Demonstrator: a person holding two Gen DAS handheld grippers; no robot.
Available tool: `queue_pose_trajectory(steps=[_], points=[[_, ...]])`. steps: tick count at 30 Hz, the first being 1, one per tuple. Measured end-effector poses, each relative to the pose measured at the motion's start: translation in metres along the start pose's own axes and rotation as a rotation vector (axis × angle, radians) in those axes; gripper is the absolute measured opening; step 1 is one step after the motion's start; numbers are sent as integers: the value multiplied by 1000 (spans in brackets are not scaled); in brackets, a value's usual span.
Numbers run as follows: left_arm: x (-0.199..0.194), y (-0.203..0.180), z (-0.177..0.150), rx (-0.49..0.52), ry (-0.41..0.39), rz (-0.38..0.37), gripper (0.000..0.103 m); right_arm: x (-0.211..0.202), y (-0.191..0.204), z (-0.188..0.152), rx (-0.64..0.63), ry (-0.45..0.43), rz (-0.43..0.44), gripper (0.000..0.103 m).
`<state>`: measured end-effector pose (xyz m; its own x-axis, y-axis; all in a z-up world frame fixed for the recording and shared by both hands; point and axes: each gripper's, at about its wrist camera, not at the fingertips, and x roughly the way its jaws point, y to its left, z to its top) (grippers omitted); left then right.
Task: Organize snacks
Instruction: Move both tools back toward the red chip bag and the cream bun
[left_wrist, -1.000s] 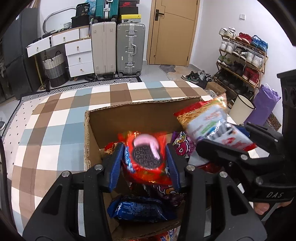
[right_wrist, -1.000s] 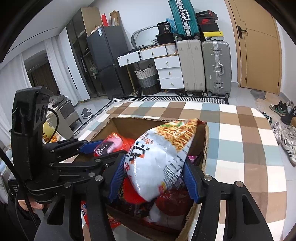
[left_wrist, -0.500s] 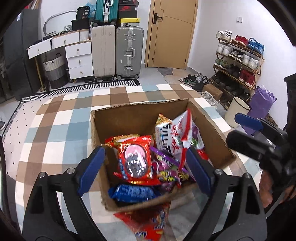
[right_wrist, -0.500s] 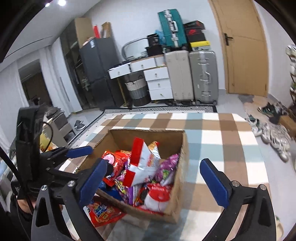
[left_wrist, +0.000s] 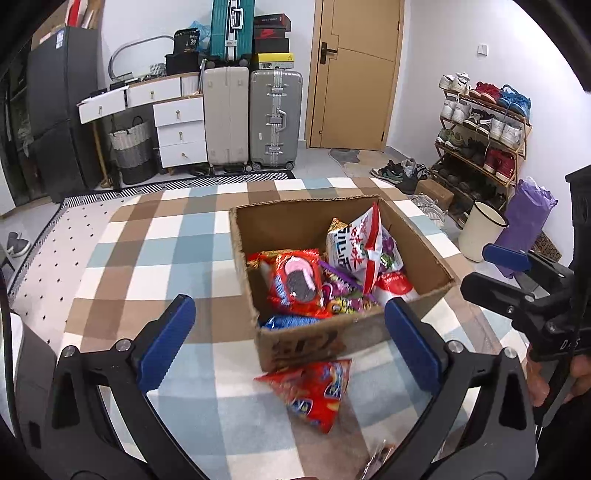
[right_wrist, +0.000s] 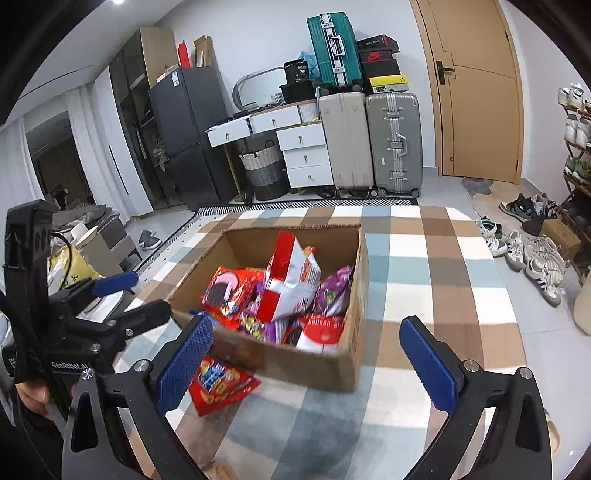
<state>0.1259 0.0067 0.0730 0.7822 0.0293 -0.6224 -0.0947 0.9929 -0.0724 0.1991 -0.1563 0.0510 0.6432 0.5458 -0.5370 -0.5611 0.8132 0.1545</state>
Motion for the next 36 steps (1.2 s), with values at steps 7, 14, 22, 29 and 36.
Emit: queue_pose_trajectory(steps=[7,14,22,29,36], points=[[-28,4,-21,3,8,23,102,-21,11,-23,12,14,-35,103],[-48,11,-46,-1,29,28,102,-40,17,-47,21,38,-38,103],[-47,17,-72,-14,84,47,102,-35,21,-78,7,131,-32,103],[-31,21,-95,-16,148,46,102,-22,20,-101,17,206,-5,103],[-15,23,-110,-22,203,39,102,-3,35,-126,-49,330,54,103]])
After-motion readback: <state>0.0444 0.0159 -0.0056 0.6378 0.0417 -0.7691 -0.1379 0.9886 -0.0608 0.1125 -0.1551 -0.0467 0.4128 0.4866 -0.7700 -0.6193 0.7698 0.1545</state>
